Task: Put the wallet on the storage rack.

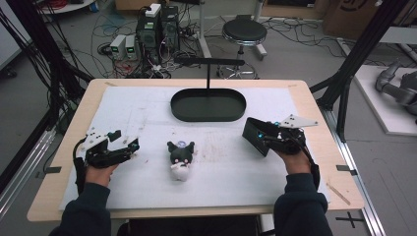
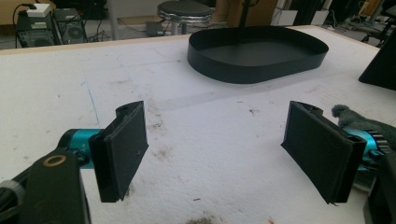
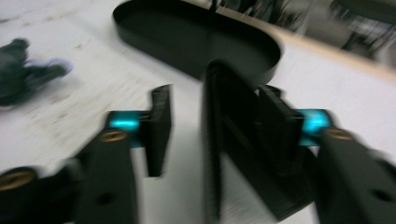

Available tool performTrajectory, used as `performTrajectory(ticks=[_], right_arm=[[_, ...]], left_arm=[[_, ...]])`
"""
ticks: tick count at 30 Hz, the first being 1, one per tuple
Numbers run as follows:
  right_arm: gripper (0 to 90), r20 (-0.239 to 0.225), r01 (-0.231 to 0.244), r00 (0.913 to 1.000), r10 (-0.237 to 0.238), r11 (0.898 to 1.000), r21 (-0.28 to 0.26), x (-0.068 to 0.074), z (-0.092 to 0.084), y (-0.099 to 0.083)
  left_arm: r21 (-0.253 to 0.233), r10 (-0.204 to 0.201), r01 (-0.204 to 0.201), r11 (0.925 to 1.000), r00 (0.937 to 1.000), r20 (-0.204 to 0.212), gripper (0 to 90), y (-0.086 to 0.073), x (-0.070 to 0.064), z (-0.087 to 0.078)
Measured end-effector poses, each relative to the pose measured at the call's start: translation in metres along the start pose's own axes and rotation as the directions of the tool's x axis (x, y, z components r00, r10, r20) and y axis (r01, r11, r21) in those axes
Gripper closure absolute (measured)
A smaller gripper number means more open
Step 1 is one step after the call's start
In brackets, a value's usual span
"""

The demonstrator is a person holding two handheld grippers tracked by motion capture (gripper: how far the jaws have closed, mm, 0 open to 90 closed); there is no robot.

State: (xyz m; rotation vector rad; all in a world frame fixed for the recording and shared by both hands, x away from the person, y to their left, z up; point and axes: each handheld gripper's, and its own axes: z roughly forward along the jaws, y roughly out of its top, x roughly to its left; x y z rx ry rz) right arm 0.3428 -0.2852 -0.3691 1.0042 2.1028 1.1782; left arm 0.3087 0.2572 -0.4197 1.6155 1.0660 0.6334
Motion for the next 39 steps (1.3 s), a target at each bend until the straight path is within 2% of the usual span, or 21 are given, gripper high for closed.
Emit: performTrajectory(ticks=[2,3,4,7,11,15,16,19,23,24,26,27,28,29,32,34,37,39], right_arm=[[28.9,0.055,0.030,0.9981,-0.028,0.999,-0.035,-0.003,-0.002,-0.004],[24.8,0.078,0.045,0.9960,-0.042,0.998,-0.033,-0.004,-0.002,-0.006],[21.7,0.087,0.051,0.9950,-0.049,0.998,-0.023,-0.006,-0.001,-0.009],[20.9,0.097,0.056,0.9936,-0.059,0.998,0.033,-0.011,0.007,-0.018],[20.9,0.078,0.015,0.9968,-0.020,0.998,0.058,-0.019,0.016,-0.026],[21.3,0.029,-0.013,0.9995,0.010,0.996,0.084,-0.024,0.026,-0.029],[22.7,0.008,-0.016,0.9998,0.015,0.995,0.099,-0.025,0.030,-0.030],[27.3,-0.015,-0.050,0.9986,0.052,0.995,0.091,-0.024,0.032,-0.032],[34.2,-0.011,-0.052,0.9985,0.053,0.994,0.091,-0.024,0.031,-0.032],[41.3,-0.011,-0.055,0.9983,0.056,0.994,0.090,-0.024,0.031,-0.032],[65.4,-0.002,-0.082,0.9965,0.083,0.991,0.102,-0.024,0.028,-0.032],[74.1,-0.009,-0.093,0.9955,0.094,0.989,0.111,-0.024,0.027,-0.031],[76.5,-0.002,-0.094,0.9955,0.095,0.989,0.116,-0.022,0.026,-0.031],[77.9,0.026,-0.086,0.9962,0.083,0.989,0.119,-0.020,0.025,-0.030],[78.4,-0.007,-0.115,0.9932,0.116,0.987,0.111,-0.018,0.024,-0.026],[78.6,0.003,-0.106,0.9943,0.106,0.990,0.092,-0.014,0.023,-0.020],[78.5,-0.013,-0.109,0.9939,0.110,0.993,0.045,-0.006,0.024,-0.006],[78.5,0.000,-0.100,0.9950,0.100,0.995,0.020,0.000,0.028,0.004]], left_arm=[[0.002,0.002,-0.002,1.0000,1.0000,0.001,21.5,0.000,0.000,0.000],[0.001,0.005,-0.005,1.0000,1.0000,0.002,21.5,0.000,0.000,0.000],[0.001,0.006,-0.006,1.0000,1.0000,0.004,21.4,0.000,0.000,0.000],[0.001,0.003,-0.003,1.0000,1.0000,0.003,21.5,0.000,0.000,0.000],[0.002,0.002,-0.002,1.0000,1.0000,0.004,21.5,0.000,0.000,0.001],[0.007,0.006,-0.006,1.0000,1.0000,0.002,21.5,0.000,-0.001,0.002],[0.007,0.006,-0.006,1.0000,1.0000,0.001,21.4,0.000,-0.001,0.001],[0.004,0.005,-0.005,1.0000,1.0000,-0.001,21.5,0.000,0.000,0.001],[0.003,0.005,-0.005,1.0000,1.0000,0.000,21.4,0.000,0.001,0.000],[0.004,0.006,-0.006,1.0000,1.0000,-0.001,21.5,0.000,0.000,0.000],[0.003,0.006,-0.006,1.0000,1.0000,0.002,21.5,0.000,0.000,0.001],[0.002,0.006,-0.006,1.0000,1.0000,0.002,21.5,0.000,0.000,0.001],[0.003,0.006,-0.006,1.0000,1.0000,0.003,21.5,0.000,0.000,0.001],[0.002,0.005,-0.005,1.0000,1.0000,0.003,21.5,0.000,0.000,0.001],[0.003,0.003,-0.003,1.0000,1.0000,0.002,21.5,0.000,0.000,0.001],[0.005,0.006,-0.006,1.0000,1.0000,0.002,21.5,0.000,-0.001,0.001],[0.006,0.011,-0.011,0.9999,0.9999,0.004,21.5,0.000,0.000,0.002],[0.009,0.012,-0.012,0.9999,0.9999,0.003,21.6,0.000,0.000,0.003]])
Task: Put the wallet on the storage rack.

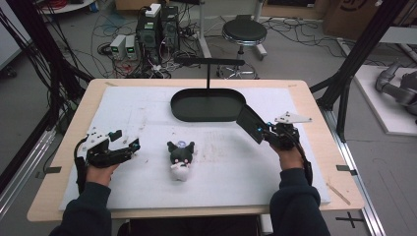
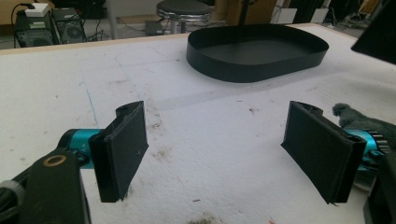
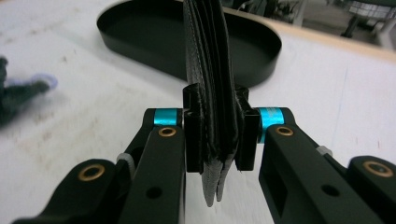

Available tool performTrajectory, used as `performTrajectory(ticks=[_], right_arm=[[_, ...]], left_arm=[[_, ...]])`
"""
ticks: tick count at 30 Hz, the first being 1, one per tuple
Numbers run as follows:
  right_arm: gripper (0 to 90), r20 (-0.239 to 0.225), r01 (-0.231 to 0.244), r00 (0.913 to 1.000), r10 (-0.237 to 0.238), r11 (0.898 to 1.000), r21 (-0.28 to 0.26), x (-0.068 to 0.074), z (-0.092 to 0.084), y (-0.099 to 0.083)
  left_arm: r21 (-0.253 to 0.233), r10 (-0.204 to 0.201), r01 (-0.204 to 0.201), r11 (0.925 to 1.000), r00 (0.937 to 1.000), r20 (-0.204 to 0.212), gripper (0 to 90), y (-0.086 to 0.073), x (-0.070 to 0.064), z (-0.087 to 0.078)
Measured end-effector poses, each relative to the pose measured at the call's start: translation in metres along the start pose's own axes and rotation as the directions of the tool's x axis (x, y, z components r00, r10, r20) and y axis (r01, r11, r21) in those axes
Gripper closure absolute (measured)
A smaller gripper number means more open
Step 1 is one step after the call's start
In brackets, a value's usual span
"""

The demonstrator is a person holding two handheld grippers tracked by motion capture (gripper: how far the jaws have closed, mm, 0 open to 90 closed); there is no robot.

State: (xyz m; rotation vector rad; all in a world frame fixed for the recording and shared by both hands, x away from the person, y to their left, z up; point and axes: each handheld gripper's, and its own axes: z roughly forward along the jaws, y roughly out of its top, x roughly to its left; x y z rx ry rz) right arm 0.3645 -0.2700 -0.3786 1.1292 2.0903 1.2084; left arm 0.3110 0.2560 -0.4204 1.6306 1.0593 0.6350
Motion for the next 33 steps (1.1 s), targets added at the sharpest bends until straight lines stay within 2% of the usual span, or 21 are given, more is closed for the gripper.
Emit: performTrajectory(ticks=[3,7,10,15,20,23,26,28,33], right_arm=[[78.4,0.023,0.013,0.9997,-0.012,1.000,-0.021,0.008,0.012,0.015],[78.4,0.025,0.021,0.9995,-0.021,1.000,-0.003,0.012,0.038,0.032],[78.4,0.020,0.005,0.9998,-0.005,1.000,0.000,0.014,0.057,0.046],[78.4,0.044,0.032,0.9985,-0.033,0.999,0.025,0.023,0.093,0.070],[78.4,0.043,0.037,0.9983,-0.039,0.999,0.039,0.034,0.125,0.085],[78.4,0.046,0.017,0.9988,-0.019,0.999,0.041,0.039,0.143,0.089],[78.4,0.032,-0.029,0.9991,0.028,0.999,0.044,0.042,0.158,0.091],[78.4,0.035,-0.046,0.9984,0.045,0.999,0.018,0.044,0.165,0.090],[78.2,0.044,-0.121,0.9920,0.118,0.991,0.057,0.042,0.182,0.082]], left_arm=[[-0.002,0.001,-0.001,1.0000,1.0000,0.004,21.6,0.000,0.000,0.000],[-0.006,-0.002,0.002,1.0000,1.0000,0.005,21.6,0.000,0.002,0.000],[-0.003,-0.003,0.003,1.0000,1.0000,0.006,21.6,0.000,0.002,0.001],[-0.002,0.009,-0.009,1.0000,0.9999,0.005,21.6,-0.001,0.003,0.003],[-0.003,0.004,-0.004,1.0000,1.0000,0.003,21.6,-0.002,0.007,0.002],[-0.008,-0.001,0.001,1.0000,1.0000,0.001,21.6,-0.001,0.010,0.001],[-0.010,-0.002,0.002,0.9999,1.0000,0.001,21.6,-0.001,0.011,0.001],[-0.012,-0.001,0.001,0.9999,1.0000,0.001,21.6,-0.001,0.011,0.001],[-0.009,0.005,-0.005,0.9999,1.0000,0.003,21.6,-0.001,0.010,0.001]])
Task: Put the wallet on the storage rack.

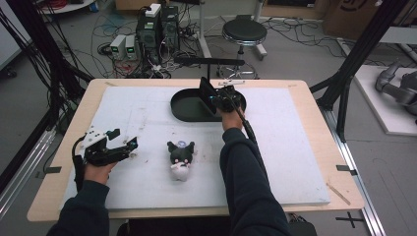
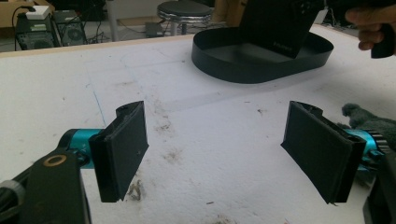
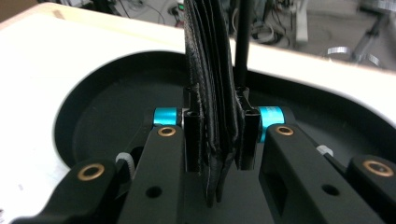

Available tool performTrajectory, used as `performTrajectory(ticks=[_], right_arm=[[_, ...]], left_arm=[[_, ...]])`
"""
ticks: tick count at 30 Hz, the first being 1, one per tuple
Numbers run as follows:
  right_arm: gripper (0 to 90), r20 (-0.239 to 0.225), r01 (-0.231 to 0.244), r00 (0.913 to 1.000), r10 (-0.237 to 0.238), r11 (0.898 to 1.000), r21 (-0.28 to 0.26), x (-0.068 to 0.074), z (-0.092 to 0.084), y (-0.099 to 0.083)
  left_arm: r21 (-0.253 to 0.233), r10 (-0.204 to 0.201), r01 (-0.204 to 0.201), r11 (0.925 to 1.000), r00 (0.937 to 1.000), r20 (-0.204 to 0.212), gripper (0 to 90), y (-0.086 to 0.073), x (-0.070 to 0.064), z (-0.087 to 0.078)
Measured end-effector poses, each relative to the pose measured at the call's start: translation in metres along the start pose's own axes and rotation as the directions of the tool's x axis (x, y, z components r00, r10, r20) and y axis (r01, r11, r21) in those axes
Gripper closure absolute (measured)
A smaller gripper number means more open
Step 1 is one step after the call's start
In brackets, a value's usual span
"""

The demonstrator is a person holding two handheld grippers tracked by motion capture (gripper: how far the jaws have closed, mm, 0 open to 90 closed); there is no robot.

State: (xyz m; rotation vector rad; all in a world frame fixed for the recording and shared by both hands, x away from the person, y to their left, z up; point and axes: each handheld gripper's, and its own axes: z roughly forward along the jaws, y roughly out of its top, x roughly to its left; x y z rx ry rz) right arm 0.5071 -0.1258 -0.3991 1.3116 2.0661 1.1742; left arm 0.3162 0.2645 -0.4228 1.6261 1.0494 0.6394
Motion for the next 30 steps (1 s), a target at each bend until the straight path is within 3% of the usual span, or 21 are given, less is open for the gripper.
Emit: performTrajectory(ticks=[4,6,10,13,16,18,19,21,25,27,30], right_arm=[[77.5,0.024,-0.048,0.9986,0.047,0.999,0.022,-0.008,0.005,-0.005],[75.6,0.041,-0.037,0.9985,0.035,0.999,0.036,-0.011,0.003,-0.004],[59.1,0.107,-0.011,0.9943,0.005,0.998,0.061,-0.019,-0.003,-0.004],[66.1,0.122,-0.045,0.9919,0.037,0.997,0.062,-0.029,-0.009,-0.004],[72.7,0.124,-0.031,0.9921,0.021,0.996,0.082,-0.032,-0.012,-0.004],[78.4,0.095,-0.077,0.9930,0.070,0.994,0.077,-0.033,-0.015,-0.004],[79.4,0.061,-0.130,0.9902,0.126,0.990,0.064,-0.036,-0.016,-0.004],[80.1,0.011,-0.209,0.9780,0.208,0.976,0.055,-0.040,-0.017,-0.005],[80.4,-0.060,-0.303,0.9503,0.306,0.952,0.047,-0.043,-0.018,-0.006],[80.4,-0.094,-0.313,0.9441,0.316,0.949,0.047,-0.041,-0.017,-0.006],[80.3,-0.116,-0.283,0.9513,0.286,0.958,0.036,-0.031,-0.015,-0.005]], left_arm=[[-0.003,-0.005,0.005,1.0000,1.0000,-0.002,21.6,0.000,0.001,-0.001],[-0.002,-0.004,0.004,1.0000,1.0000,-0.005,21.6,-0.001,0.001,-0.001],[0.000,-0.003,0.003,1.0000,1.0000,-0.007,21.6,-0.001,0.001,-0.002],[0.001,0.000,0.000,1.0000,1.0000,-0.005,21.6,-0.001,0.000,-0.001],[0.004,0.002,-0.002,1.0000,1.0000,-0.003,21.6,-0.001,0.000,-0.001],[0.004,0.001,-0.001,1.0000,1.0000,-0.005,21.6,-0.001,0.000,-0.001],[0.001,-0.001,0.001,1.0000,1.0000,-0.005,21.6,-0.001,0.000,-0.001],[0.002,0.002,-0.002,1.0000,1.0000,-0.006,21.6,-0.001,0.001,-0.001],[-0.002,-0.001,0.001,1.0000,1.0000,-0.009,21.6,0.000,0.001,-0.002],[-0.002,0.000,0.000,1.0000,1.0000,-0.009,21.6,0.000,0.001,-0.002],[-0.001,0.000,0.000,1.0000,1.0000,-0.009,21.6,0.000,0.001,-0.002]])
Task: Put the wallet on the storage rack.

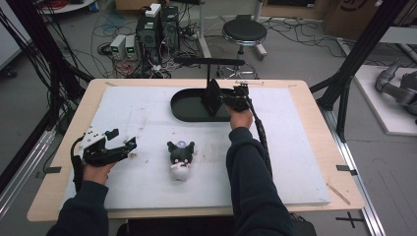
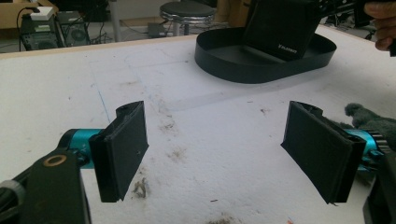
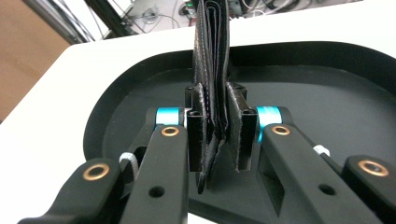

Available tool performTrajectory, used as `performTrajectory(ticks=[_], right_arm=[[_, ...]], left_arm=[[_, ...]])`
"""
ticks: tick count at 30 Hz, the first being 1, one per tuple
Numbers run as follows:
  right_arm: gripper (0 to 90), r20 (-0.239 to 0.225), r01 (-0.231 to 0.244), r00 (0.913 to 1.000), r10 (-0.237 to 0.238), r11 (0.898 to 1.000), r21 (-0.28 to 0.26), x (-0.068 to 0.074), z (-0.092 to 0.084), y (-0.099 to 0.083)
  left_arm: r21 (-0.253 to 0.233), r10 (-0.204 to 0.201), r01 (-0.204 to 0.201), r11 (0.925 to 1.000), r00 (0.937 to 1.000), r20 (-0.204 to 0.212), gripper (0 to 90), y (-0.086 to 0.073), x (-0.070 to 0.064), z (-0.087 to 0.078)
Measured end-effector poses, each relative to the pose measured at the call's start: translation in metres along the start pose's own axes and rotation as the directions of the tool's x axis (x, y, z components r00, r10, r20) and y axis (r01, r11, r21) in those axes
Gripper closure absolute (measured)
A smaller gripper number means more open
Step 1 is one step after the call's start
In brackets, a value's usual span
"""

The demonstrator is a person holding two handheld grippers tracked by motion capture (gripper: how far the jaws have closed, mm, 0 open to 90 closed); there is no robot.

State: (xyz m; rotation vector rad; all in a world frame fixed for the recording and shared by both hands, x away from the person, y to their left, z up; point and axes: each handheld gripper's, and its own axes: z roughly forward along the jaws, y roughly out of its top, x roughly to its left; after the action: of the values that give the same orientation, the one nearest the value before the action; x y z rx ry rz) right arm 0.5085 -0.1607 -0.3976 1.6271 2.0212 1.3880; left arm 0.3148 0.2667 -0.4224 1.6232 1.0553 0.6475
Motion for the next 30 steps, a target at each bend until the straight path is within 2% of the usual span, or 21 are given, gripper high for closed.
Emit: performTrajectory(ticks=[2,3,6,7,8,10,11,12,13,14,15,16,19,21,22,23,24,25,26,28,30], right_arm=[[79.9,0.017,0.036,0.9992,-0.036,0.999,0.013,0.006,0.003,-0.002],[79.6,0.046,0.063,0.9969,-0.064,0.998,0.016,0.008,0.004,-0.003],[76.7,0.129,0.157,0.9783,-0.162,0.986,0.047,0.013,0.003,-0.002],[76.7,0.129,0.157,0.9783,-0.162,0.986,0.047,0.013,0.003,-0.002],[73.0,0.189,0.208,0.9567,-0.222,0.974,0.088,0.013,0.002,-0.002],[69.9,0.229,0.222,0.9421,-0.245,0.967,0.122,0.010,0.002,-0.003],[67.5,0.237,0.220,0.9397,-0.247,0.966,0.132,0.009,0.001,-0.003],[60.9,0.245,0.220,0.9365,-0.251,0.964,0.148,0.006,0.002,-0.003],[50.4,0.247,0.236,0.9291,-0.275,0.956,0.176,0.003,0.003,-0.004],[42.5,0.276,0.243,0.9140,-0.297,0.946,0.212,0.002,0.005,-0.004],[39.8,0.305,0.257,0.8956,-0.324,0.936,0.241,0.002,0.005,-0.005],[36.4,0.320,0.268,0.8852,-0.338,0.932,0.242,0.002,0.003,-0.006],[31.1,0.325,0.282,0.8813,-0.343,0.934,0.219,0.002,-0.009,-0.003],[30.2,0.306,0.303,0.8863,-0.348,0.935,0.186,0.004,-0.022,0.000],[29.3,0.288,0.326,0.8856,-0.365,0.929,0.173,0.004,-0.030,0.001],[29.2,0.262,0.344,0.8914,-0.370,0.928,0.142,0.004,-0.039,0.001],[29.2,0.242,0.371,0.8910,-0.384,0.923,0.098,0.005,-0.049,-0.001],[29.2,0.242,0.371,0.8910,-0.384,0.923,0.098,0.005,-0.049,-0.001],[27.8,0.204,0.396,0.8927,-0.402,0.916,0.071,0.004,-0.070,-0.003],[27.2,0.164,0.393,0.9048,-0.393,0.919,0.035,0.001,-0.088,-0.006],[25.7,0.142,0.408,0.9025,-0.407,0.913,0.019,-0.003,-0.108,-0.013]], left_arm=[[0.000,0.000,0.000,1.0000,1.0000,0.000,21.6,0.000,0.000,0.000],[-0.001,-0.001,0.001,1.0000,1.0000,0.000,21.6,0.000,0.000,0.000],[-0.002,-0.002,0.002,1.0000,1.0000,-0.003,21.6,0.000,0.000,-0.001],[-0.002,-0.002,0.002,1.0000,1.0000,-0.003,21.6,0.000,0.000,-0.001],[-0.001,-0.001,0.001,1.0000,1.0000,-0.004,21.6,0.000,0.000,-0.001],[-0.002,0.001,-0.001,1.0000,1.0000,-0.002,21.6,0.000,0.000,-0.001],[-0.001,0.003,-0.003,1.0000,1.0000,-0.001,21.6,0.000,0.000,-0.001],[-0.001,0.002,-0.002,1.0000,1.0000,-0.002,21.6,0.000,0.000,-0.001],[0.000,0.002,-0.002,1.0000,1.0000,-0.001,21.6,0.000,-0.001,0.000],[0.000,0.000,0.000,1.0000,1.0000,0.002,21.6,0.000,-0.001,0.000],[0.000,0.000,0.000,1.0000,1.0000,0.002,21.6,0.000,-0.001,0.000],[0.002,0.004,-0.004,1.0000,1.0000,0.002,21.6,-0.001,-0.001,0.000],[0.001,0.003,-0.003,1.0000,1.0000,0.003,21.6,-0.001,-0.001,0.001],[-0.001,0.003,-0.003,1.0000,1.0000,0.002,21.6,-0.001,-0.001,0.000],[-0.002,-0.003,0.003,1.0000,1.0000,0.002,21.6,-0.001,-0.001,0.000],[-0.004,-0.004,0.004,1.0000,1.0000,0.002,21.6,0.000,-0.001,0.000],[-0.007,-0.007,0.007,0.9999,1.0000,0.001,21.6,0.000,0.000,-0.001],[-0.007,-0.007,0.007,0.9999,1.0000,0.001,21.6,0.000,0.000,-0.001],[-0.011,-0.009,0.009,0.9999,1.0000,0.000,21.6,0.001,0.001,-0.002],[-0.019,-0.023,0.023,0.9996,0.9996,-0.013,21.5,0.001,0.001,-0.004],[-0.033,-0.039,0.039,0.9987,0.9991,-0.016,20.5,0.002,-0.001,-0.006]])
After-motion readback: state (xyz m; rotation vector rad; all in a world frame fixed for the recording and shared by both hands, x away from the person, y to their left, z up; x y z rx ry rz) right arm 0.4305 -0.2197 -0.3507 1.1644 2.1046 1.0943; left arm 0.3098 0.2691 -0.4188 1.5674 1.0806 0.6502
